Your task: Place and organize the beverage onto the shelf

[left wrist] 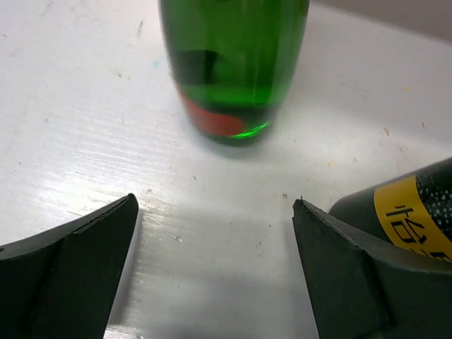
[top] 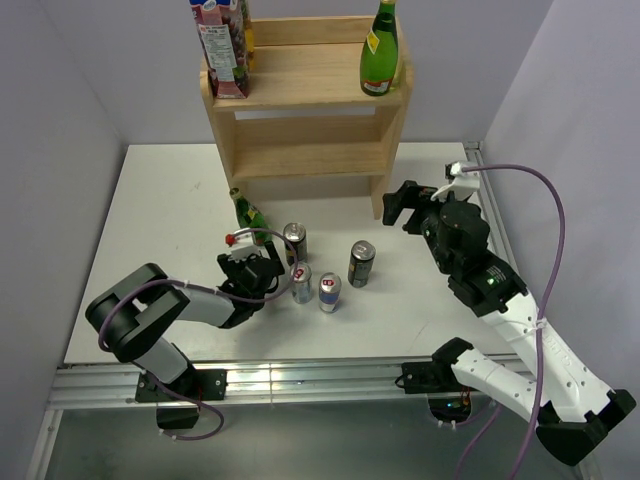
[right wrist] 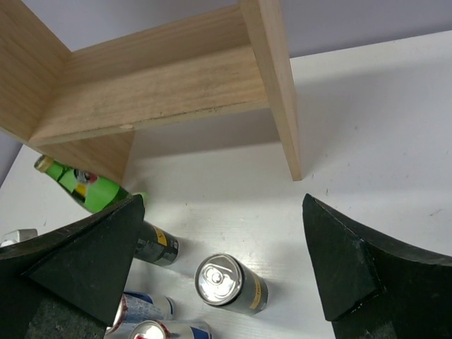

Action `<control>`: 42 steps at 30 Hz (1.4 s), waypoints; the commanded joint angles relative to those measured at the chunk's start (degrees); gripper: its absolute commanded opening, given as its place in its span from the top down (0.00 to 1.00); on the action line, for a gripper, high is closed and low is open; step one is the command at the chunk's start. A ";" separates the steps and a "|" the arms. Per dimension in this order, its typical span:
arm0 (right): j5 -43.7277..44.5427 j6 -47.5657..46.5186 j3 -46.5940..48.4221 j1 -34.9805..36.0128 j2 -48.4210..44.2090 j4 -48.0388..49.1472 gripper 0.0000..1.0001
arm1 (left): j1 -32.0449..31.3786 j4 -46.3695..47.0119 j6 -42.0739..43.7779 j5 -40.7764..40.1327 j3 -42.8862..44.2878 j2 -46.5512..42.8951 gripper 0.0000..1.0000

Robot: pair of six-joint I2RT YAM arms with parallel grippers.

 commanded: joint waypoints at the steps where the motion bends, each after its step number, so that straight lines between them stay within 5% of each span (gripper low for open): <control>1: -0.05 0.56 -1.46 0.22 -1.00 2.78 0.00 | 0.08 2.49 -0.04 -4.36 0.42 0.66 0.01; 26: 0.04 0.47 -4.46 0.22 -1.88 3.75 0.00 | 0.25 15.23 7.34 -5.43 4.29 9.89 0.01; 37: 0.13 0.12 -5.25 0.31 -1.87 4.19 0.00 | 0.25 35.76 21.04 0.64 3.06 14.99 0.01; 42: 0.39 0.03 -5.69 0.22 -2.05 4.11 0.00 | 0.43 37.46 23.95 3.10 4.46 16.83 0.01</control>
